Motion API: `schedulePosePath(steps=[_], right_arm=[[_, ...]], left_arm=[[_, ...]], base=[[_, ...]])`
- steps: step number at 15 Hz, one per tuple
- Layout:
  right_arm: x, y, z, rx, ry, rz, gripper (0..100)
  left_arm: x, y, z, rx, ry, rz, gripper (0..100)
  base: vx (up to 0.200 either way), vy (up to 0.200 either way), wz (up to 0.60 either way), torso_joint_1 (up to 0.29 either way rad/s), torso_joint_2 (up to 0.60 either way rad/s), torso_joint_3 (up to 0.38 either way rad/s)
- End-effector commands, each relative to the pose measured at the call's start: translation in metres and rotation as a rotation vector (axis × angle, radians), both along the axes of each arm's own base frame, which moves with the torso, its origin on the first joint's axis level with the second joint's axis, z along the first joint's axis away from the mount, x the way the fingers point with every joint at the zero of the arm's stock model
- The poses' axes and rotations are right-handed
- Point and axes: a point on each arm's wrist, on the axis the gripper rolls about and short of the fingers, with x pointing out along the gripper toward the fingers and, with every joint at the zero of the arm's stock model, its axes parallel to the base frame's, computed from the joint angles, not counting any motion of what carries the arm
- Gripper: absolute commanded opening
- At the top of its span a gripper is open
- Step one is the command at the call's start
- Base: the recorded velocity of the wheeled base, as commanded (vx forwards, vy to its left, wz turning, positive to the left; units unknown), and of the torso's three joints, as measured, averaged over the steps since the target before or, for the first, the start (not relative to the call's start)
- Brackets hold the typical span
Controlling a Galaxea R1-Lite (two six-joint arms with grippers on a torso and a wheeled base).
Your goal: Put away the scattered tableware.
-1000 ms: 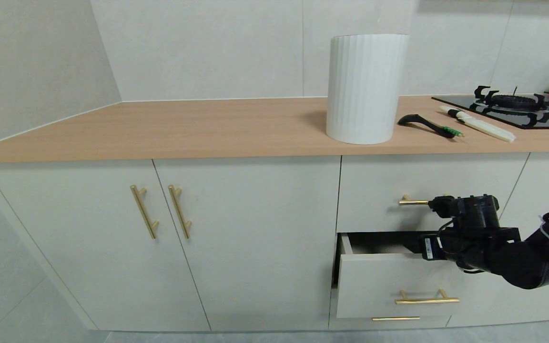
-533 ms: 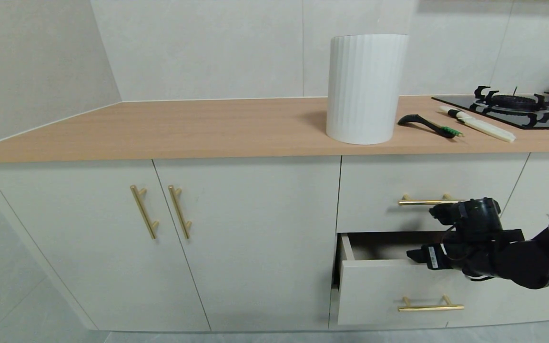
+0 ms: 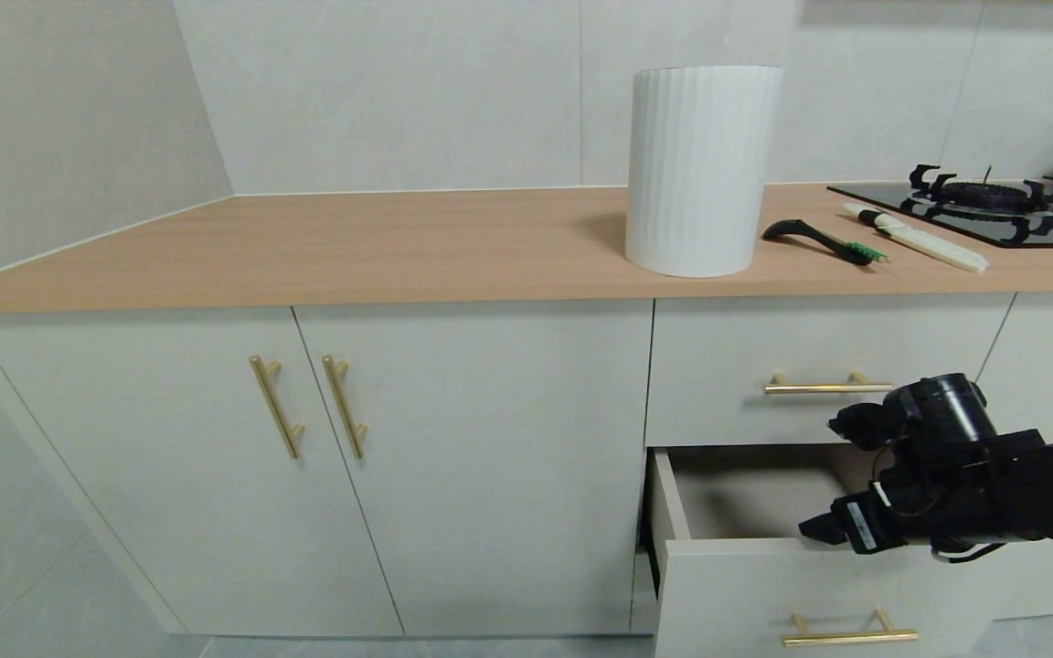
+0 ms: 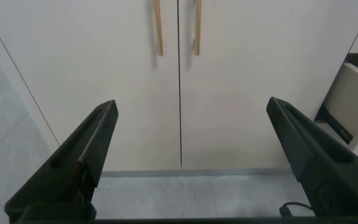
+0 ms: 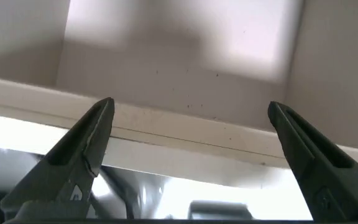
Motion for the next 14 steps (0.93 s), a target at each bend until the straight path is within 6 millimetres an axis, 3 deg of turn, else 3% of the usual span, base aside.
schedulePosePath(steps=[1, 4, 10, 14], right_arm=[[-0.002, 0.005, 0.0, 0.0, -0.001, 0.02, 100], [-0.009, 0.01, -0.006, -0.023, 0.058, 0.051, 100], [-0.051, 0.019, 0.013, -0.117, 0.274, 0.171, 100], [-0.058, 0.021, 0.023, -0.13, 0.301, 0.195, 100]], left_arm=[[0.0, 0.0, 0.0, 0.0, 0.0, -0.001, 100], [0.0, 0.0, 0.0, 0.0, 0.0, -0.001, 100], [0.0, 0.0, 0.0, 0.0, 0.0, -0.001, 100], [0.0, 0.0, 0.0, 0.0, 0.0, -0.001, 100]], base=[[0.0, 0.0, 0.0, 0.0, 0.0, 0.0], [0.0, 0.0, 0.0, 0.0, 0.0, 0.0], [0.0, 0.0, 0.0, 0.0, 0.0, 0.0], [0.0, 0.0, 0.0, 0.0, 0.0, 0.0]])
